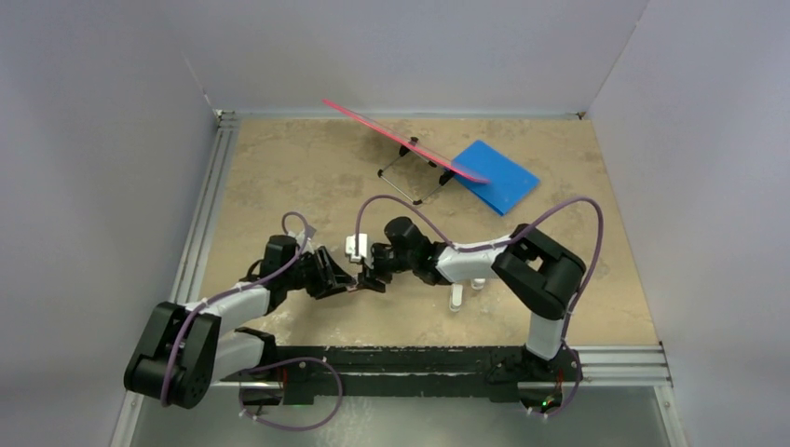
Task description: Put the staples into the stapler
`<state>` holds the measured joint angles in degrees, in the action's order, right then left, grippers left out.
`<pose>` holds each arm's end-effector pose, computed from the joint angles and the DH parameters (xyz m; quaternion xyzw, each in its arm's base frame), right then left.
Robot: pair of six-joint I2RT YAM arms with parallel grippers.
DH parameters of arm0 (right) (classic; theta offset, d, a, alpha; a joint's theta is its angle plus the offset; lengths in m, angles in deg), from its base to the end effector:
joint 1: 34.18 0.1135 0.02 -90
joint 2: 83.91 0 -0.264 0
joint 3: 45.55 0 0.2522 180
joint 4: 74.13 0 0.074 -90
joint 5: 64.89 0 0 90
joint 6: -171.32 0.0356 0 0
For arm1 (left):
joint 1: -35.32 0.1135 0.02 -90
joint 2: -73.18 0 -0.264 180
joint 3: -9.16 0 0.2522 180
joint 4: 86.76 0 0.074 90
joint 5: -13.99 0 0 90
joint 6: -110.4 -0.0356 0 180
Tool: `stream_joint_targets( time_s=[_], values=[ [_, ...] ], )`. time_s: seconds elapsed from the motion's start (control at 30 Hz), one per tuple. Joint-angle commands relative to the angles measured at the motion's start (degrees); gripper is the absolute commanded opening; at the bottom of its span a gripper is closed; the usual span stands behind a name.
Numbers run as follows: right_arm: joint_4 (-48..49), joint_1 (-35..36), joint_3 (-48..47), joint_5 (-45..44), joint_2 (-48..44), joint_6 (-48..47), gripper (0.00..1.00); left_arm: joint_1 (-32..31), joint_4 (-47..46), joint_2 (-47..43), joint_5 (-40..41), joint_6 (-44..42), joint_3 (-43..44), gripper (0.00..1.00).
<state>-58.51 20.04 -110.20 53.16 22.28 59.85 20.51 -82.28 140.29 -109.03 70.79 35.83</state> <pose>0.2070 0.3158 0.1537 -0.6061 0.5706 0.3422 0.4359 0.1718 -0.0655 0.1198 -0.1668 0.8765 -0.4191 0.1682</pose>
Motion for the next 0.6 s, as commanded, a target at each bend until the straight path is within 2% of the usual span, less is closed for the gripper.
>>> stream_joint_targets(
  time_s=[0.0, 0.13, 0.23, 0.37, 0.57],
  values=[
    [-5.5, -1.2, 0.0, -0.7, -4.0, -6.4, 0.62, -0.2, 0.6, -0.3, 1.6, -0.1, 1.2, 0.42],
    [-11.6, -1.1, -2.9, -0.4, -2.2, -9.5, 0.59, -0.2, -1.7, 1.7, 0.6, 0.3, 1.7, 0.38],
    [-12.5, -1.1, -3.5, 1.5, -1.7, -9.6, 0.61, -0.2, -2.7, 2.8, -0.1, 0.1, 1.9, 0.36],
    [-12.2, -1.0, -4.1, -0.3, -1.1, -8.9, 0.64, -0.2, -3.1, 2.4, -0.4, 0.2, 2.0, 0.36],
    [-15.6, -1.0, -6.4, 0.8, 0.4, -9.5, 0.63, -0.2, -0.7, 1.7, 1.2, -0.4, 2.8, 0.36]
  ],
)
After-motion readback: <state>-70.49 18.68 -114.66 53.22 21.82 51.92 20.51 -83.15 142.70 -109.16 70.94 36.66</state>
